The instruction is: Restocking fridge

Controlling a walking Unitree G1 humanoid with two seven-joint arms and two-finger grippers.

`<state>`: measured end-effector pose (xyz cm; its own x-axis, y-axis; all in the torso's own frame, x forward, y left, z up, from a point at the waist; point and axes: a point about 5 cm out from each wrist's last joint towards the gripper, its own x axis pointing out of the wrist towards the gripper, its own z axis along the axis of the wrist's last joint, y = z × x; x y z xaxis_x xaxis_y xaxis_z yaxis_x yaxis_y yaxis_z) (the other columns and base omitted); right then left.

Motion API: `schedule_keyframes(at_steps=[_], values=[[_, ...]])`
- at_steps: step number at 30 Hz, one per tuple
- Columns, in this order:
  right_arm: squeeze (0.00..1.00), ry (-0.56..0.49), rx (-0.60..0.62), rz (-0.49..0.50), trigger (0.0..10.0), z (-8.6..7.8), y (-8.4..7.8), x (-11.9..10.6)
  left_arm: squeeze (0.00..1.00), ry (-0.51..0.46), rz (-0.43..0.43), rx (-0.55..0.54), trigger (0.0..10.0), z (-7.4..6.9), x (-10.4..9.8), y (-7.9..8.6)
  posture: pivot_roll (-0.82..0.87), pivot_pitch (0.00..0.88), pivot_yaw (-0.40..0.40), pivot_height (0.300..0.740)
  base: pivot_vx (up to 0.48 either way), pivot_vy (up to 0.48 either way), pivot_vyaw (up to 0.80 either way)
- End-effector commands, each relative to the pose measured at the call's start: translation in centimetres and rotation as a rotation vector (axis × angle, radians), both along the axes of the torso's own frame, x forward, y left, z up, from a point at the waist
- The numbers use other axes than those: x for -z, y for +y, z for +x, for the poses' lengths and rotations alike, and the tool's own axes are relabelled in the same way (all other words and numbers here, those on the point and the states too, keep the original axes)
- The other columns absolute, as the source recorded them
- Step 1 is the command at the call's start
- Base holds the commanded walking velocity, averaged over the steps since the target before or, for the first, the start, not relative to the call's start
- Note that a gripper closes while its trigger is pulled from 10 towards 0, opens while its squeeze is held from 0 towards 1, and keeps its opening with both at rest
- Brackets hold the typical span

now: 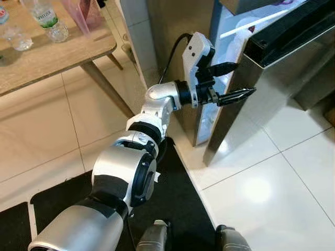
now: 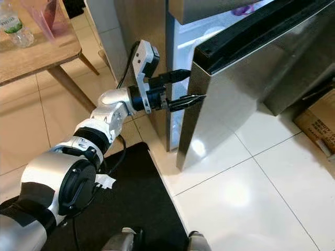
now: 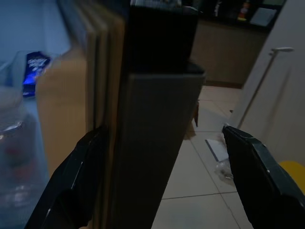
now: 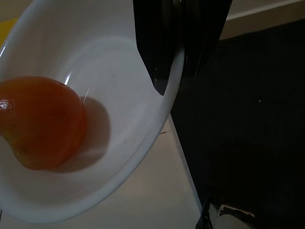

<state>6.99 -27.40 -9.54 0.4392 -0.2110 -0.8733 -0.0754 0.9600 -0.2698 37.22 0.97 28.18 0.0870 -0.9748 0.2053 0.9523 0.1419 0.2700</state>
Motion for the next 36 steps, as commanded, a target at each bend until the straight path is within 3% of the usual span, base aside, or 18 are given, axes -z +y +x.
schedule_keyframes(at_steps=[1, 6, 15, 19, 21, 25, 29, 30, 31, 32, 35, 36], values=[[0.0, 0.062, 0.047, 0.004, 10.0, -2.2, 0.1, 0.5, 0.0, -0.019, 0.013, 0.089, 10.0, -0.9, 0.4, -1.3, -0.23, 0.347, 0.092, 0.74, 0.0, 0.0, 0.0], [0.0, 0.056, 0.045, 0.003, 10.0, -1.7, 0.1, 0.4, 0.0, -0.017, 0.024, 0.214, 10.0, -2.1, 1.7, -2.5, -0.23, 0.334, 0.087, 0.74, 0.0, 0.0, 0.0], [0.0, 0.04, 0.04, 0.001, 10.0, -0.7, 0.0, 0.3, 0.0, 0.049, 0.012, 0.339, 10.0, -3.3, 4.2, -2.8, -0.22, 0.308, 0.084, 0.74, 0.0, 0.0, 0.0], [0.0, 0.027, 0.041, 0.003, 10.0, 0.0, 0.1, 0.2, 0.0, 0.126, 0.022, 0.35, 10.0, -3.9, 7.1, -2.1, -0.21, 0.3, 0.088, 0.74, 0.0, 0.0, 0.0], [0.0, 0.022, 0.043, 0.005, 10.0, 0.2, 0.2, 0.2, 0.0, 0.171, 0.02, 0.291, 10.0, -3.7, 8.5, -1.1, -0.2, 0.293, 0.093, 0.74, 0.0, 0.0, 0.0], [0.0, 0.007, 0.047, 0.004, 10.0, 0.8, 0.5, 0.2, 0.0, 0.274, 0.048, 0.04, 10.0, -2.9, 12.4, 2.5, -0.2, 0.278, 0.095, 0.74, 0.0, 0.0, 0.0], [0.0, -0.009, 0.037, -0.009, 10.0, 1.4, 0.3, 0.0, 0.0, 0.348, 0.058, -0.154, 10.0, -2.4, 14.6, 5.7, -0.19, 0.261, 0.091, 0.74, 0.0, 0.0, 0.0], [0.0, -0.009, 0.037, -0.009, 10.0, 1.4, 0.3, 0.0, 0.0, 0.348, 0.058, -0.154, 10.0, -2.4, 14.6, 5.7, -0.19, 0.261, 0.091, 0.74, 0.0, 0.0, 0.0], [0.0, -0.017, 0.015, -0.023, 10.0, 2.0, 0.1, -0.2, 0.0, 0.401, 0.058, -0.275, 10.0, -2.3, 15.9, 7.7, -0.18, 0.237, 0.084, 0.74, 0.0, 0.0, 0.0], [0.0, -0.017, 0.015, -0.023, 10.0, 2.0, 0.1, -0.2, 0.0, 0.401, 0.058, -0.275, 10.0, -2.3, 15.9, 7.7, -0.18, 0.237, 0.084, 0.74, 0.0, 0.0, 0.0], [0.0, -0.03, -0.05, -0.055, 10.0, 3.4, -0.3, -0.7, 0.0, 0.519, 0.061, -0.528, 10.0, -2.9, 19.0, 12.0, -0.17, 0.199, 0.068, 0.74, 0.0, 0.0, 0.0], [0.0, -0.03, -0.05, -0.055, 10.0, 3.4, -0.3, -0.7, 0.0, 0.519, 0.061, -0.528, 10.0, -2.9, 19.0, 12.0, -0.17, 0.199, 0.068, 0.74, 0.0, 0.0, 0.0]])
